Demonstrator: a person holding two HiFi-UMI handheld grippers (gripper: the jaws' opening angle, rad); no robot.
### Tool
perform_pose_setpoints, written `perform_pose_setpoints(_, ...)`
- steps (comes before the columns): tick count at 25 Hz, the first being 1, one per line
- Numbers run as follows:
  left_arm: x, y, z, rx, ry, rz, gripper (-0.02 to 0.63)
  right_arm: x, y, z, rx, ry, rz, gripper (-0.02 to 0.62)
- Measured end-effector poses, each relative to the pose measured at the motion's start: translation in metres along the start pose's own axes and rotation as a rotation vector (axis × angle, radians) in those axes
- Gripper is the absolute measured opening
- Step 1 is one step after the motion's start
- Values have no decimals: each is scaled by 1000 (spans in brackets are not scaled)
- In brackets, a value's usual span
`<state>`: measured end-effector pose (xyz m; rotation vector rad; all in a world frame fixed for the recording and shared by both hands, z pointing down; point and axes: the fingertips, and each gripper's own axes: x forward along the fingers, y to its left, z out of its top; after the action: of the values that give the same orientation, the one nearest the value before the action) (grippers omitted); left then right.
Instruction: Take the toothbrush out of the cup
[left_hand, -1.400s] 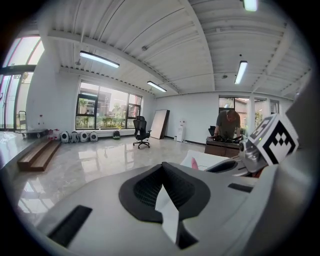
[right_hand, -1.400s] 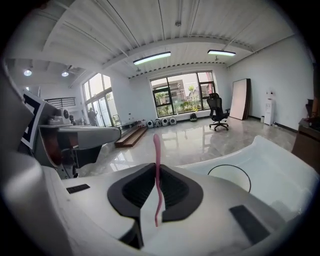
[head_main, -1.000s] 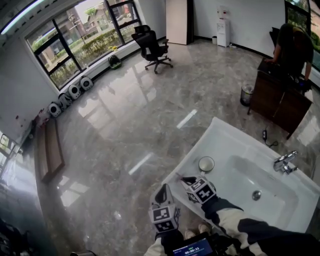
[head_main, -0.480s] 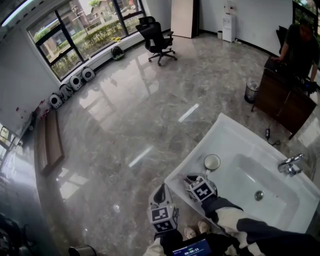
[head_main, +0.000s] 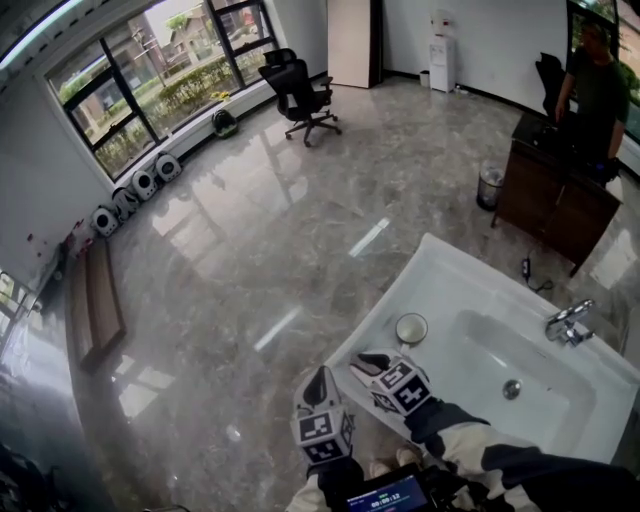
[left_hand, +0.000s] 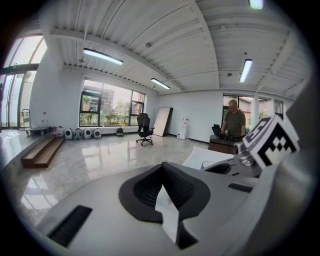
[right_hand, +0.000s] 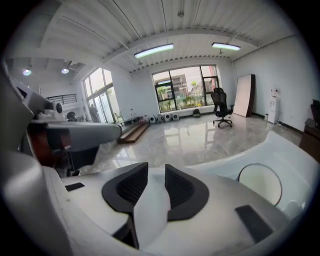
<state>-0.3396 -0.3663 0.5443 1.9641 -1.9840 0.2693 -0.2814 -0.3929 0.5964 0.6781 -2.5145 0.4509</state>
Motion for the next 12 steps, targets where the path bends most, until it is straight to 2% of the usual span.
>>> perform_pose_setpoints(2, 1, -3, 12, 19, -33, -2, 5, -22, 3, 34, -20, -126, -10, 117)
perform_pose_setpoints(5, 1, -5, 30, 36, -79, -2, 5, -51, -1, 78, -51, -266, -71, 29)
perform_pose_setpoints(8, -3, -12, 51, 40, -112, -13, 5, -75, -4, 105, -77, -348, -119, 11)
perform_pose_setpoints(12, -7, -19, 68, 67, -152, -19, 5, -93, -7, 114, -99, -397, -185, 9)
